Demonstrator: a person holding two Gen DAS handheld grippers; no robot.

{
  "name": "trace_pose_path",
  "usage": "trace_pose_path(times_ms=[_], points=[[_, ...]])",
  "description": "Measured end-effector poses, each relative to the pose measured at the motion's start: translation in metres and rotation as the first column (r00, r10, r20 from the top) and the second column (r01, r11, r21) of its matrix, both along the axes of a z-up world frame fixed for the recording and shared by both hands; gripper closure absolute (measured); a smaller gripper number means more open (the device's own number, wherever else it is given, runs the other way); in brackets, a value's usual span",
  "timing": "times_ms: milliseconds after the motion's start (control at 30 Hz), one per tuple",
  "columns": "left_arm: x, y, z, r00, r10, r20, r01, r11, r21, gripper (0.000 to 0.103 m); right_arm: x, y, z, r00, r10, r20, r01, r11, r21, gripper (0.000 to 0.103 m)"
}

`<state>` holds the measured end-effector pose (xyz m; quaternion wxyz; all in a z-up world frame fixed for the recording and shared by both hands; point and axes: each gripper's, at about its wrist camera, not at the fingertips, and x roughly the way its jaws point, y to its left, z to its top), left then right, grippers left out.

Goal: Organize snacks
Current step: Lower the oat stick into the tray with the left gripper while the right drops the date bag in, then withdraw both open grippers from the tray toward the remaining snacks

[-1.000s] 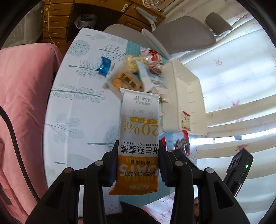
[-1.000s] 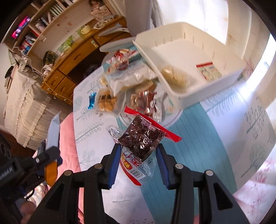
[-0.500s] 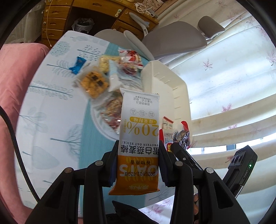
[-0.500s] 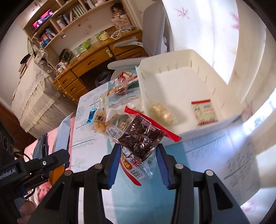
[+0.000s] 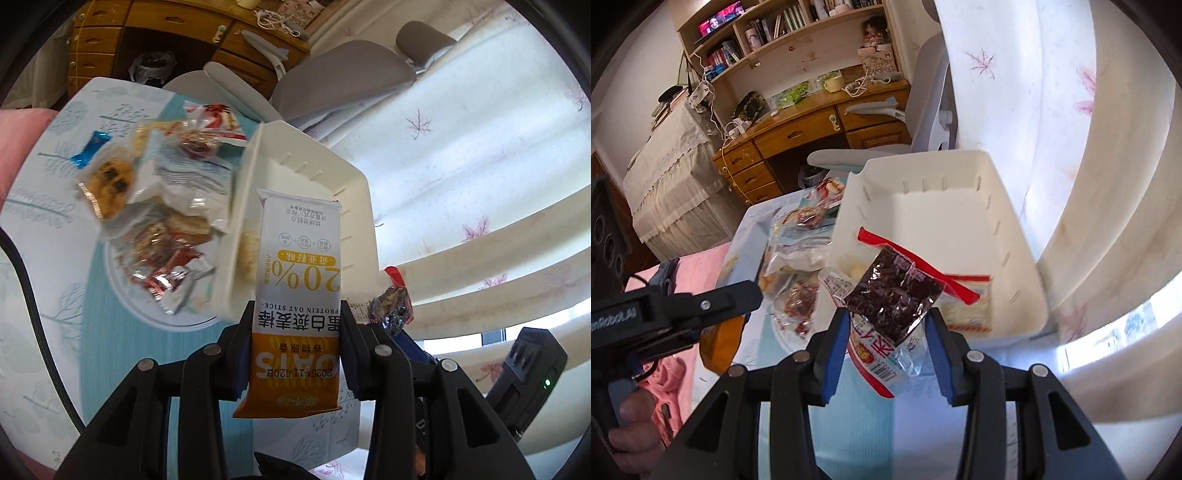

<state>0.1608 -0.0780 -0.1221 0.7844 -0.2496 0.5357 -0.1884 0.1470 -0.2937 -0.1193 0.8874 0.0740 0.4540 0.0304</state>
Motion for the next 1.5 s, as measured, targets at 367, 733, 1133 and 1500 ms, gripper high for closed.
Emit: trace_pose_path(times_ms=[367, 733, 1133, 1500], points=[[0.031, -0.060, 0.004, 0.998, -0.040, 0.055, 0.035, 0.995, 0.098, 0.064, 0.018, -0.048, 0.001, 0.997, -0.003, 0.077, 0.008, 0.998, -0.068, 0.060], [0.045, -0.086, -0.004, 0.996, -0.075, 0.052, 0.064, 0.980, 0.190, 0.033, 0.028, -0.069, -0.015, 0.999, -0.030, 0.028, 0.031, 0.999, -0.036, 0.060], [0.041, -0.060, -0.006, 0.999, -0.029, 0.017, 0.026, 0.982, 0.189, 0.030, 0.028, -0.062, -0.023, 0.999, -0.043, -0.029, 0.043, 0.999, -0.013, 0.059], [0.013, -0.014, -0.013, 1.000, 0.007, -0.022, -0.003, 0.980, 0.198, 0.030, 0.017, -0.029, -0.026, 0.997, -0.003, -0.076, 0.005, 1.000, 0.022, 0.047]])
